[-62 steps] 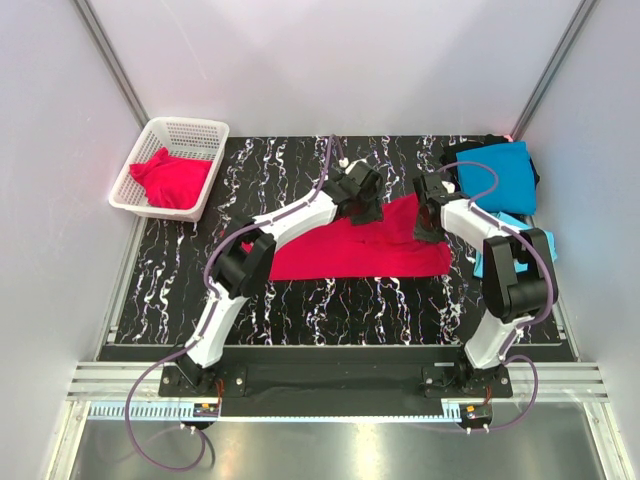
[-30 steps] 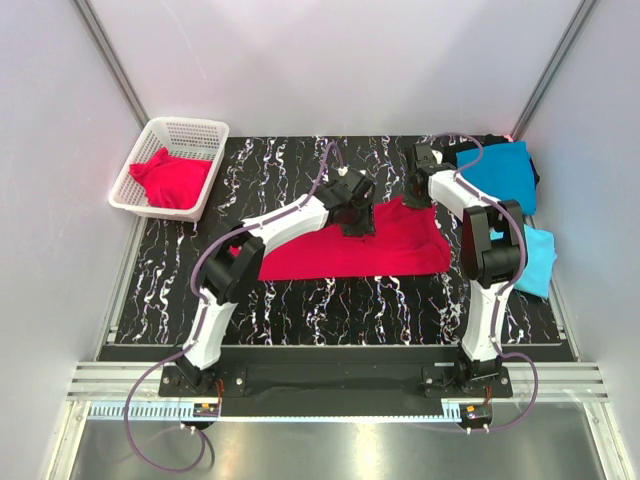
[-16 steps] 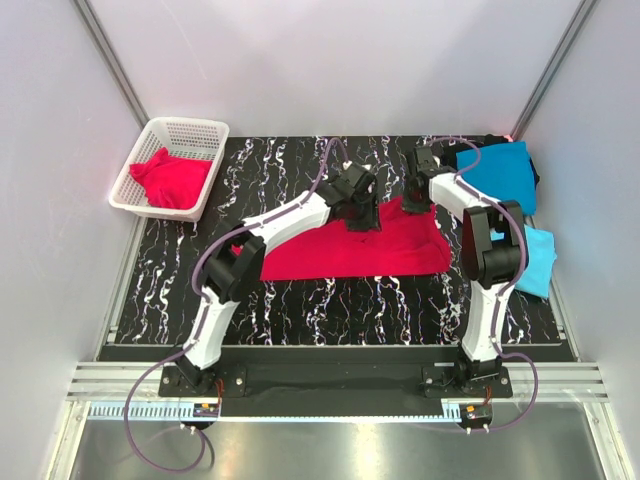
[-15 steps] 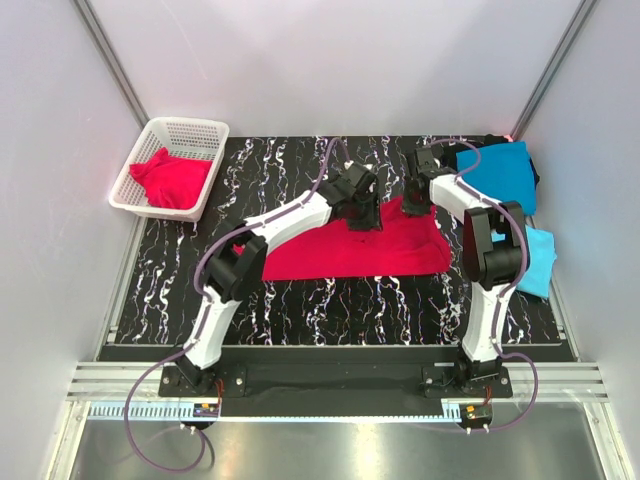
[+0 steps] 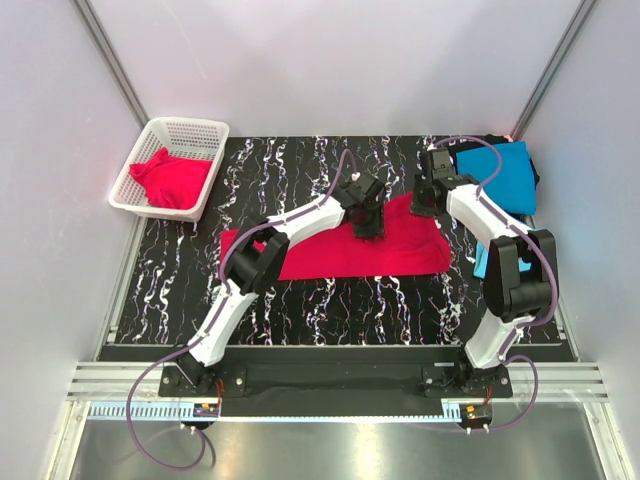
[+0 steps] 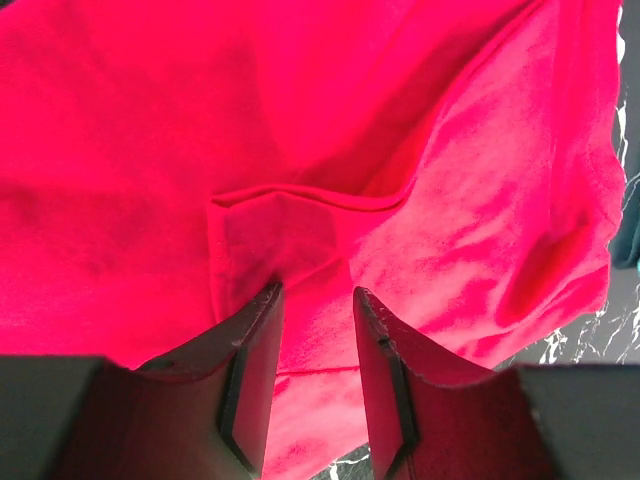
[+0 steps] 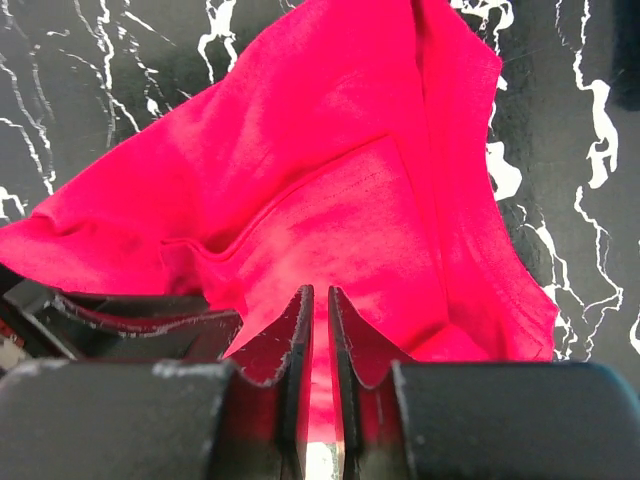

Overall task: Fold and stack the t-shirts
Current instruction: Fold the tshirt

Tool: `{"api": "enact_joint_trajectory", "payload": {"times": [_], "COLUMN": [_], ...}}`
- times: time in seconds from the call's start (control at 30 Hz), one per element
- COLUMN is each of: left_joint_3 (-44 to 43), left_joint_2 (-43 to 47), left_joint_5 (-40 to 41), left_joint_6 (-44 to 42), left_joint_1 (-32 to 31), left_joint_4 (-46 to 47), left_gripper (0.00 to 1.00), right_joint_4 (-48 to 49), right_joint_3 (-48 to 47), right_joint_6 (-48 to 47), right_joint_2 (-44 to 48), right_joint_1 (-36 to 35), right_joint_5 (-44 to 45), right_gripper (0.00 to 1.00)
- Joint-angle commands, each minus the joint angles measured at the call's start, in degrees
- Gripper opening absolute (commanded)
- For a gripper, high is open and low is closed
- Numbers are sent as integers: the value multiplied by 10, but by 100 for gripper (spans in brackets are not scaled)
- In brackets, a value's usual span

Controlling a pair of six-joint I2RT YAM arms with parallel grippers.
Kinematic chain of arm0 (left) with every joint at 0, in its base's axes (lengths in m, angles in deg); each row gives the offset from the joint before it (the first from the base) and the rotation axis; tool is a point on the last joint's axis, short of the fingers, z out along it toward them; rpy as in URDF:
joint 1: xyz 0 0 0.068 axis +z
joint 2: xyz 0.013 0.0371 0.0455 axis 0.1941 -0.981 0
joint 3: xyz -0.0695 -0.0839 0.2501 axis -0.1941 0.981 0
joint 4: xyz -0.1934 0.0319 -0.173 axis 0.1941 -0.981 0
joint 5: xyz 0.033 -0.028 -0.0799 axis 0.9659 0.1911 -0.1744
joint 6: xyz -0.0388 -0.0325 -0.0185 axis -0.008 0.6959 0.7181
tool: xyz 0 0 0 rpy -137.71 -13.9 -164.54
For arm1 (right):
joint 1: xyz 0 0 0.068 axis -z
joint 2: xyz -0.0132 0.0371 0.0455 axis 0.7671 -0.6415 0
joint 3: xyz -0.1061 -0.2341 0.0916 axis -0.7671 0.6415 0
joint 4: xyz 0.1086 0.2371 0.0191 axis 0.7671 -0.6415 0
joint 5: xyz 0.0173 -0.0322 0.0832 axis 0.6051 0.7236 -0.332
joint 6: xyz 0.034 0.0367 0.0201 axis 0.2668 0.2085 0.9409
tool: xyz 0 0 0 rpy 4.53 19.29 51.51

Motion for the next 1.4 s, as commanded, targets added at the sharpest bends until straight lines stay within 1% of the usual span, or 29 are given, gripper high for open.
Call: {"api": "enact_joint_trajectory", "payload": {"times": [0.0,0.13,0.37,0.53,0.7,0.87,0.93,1.0,1.1,1.17,1.23,1.3,1.37], "left_joint_3": [-5,-6,-24,-34,-42,-46,-52,-53,-55,-55,-58,-62,-60], "left_joint_2": [7,10,12,0,-10,-16,-19,-24,-27,-27,-28,-29,-29], "left_joint_5": [33,63,99,102,80,78,61,57,56,63,72,106,114], "left_joint_6": [12,18,19,28,28,23,24,25,28,30,40,52,55], "left_joint_1": [-1,0,6,14,19,19,20,20,20,20,22,27,37], "left_joint_4": [5,5,5,4,5,5,5,5,2,-2,-30,-63,-77], "left_gripper": [40,40,40,40,40,40,40,40,40,40,40,40,39], "right_joint_4": [-3,-3,-3,-7,-38,-52,-74,-88,-104,-115,-134,-151,-159], "right_joint_3": [11,36,68,96,102,116,110,106,87,63,30,-1,-19], "right_joint_6": [1,13,25,47,61,85,93,100,103,105,105,103,105], "right_joint_2": [28,26,21,31,-13,-32,-44,-53,-71,-87,-106,-117,-130], "right_joint_1": [-2,-2,-4,-4,-4,-7,-7,-7,-7,-7,-7,-4,0], "right_joint_5": [-2,-30,-45,-38,-26,20,53,65,103,146,186,209,210], "right_gripper": [18,18,17,17,16,15,14,13,13,13,13,12,12]}}
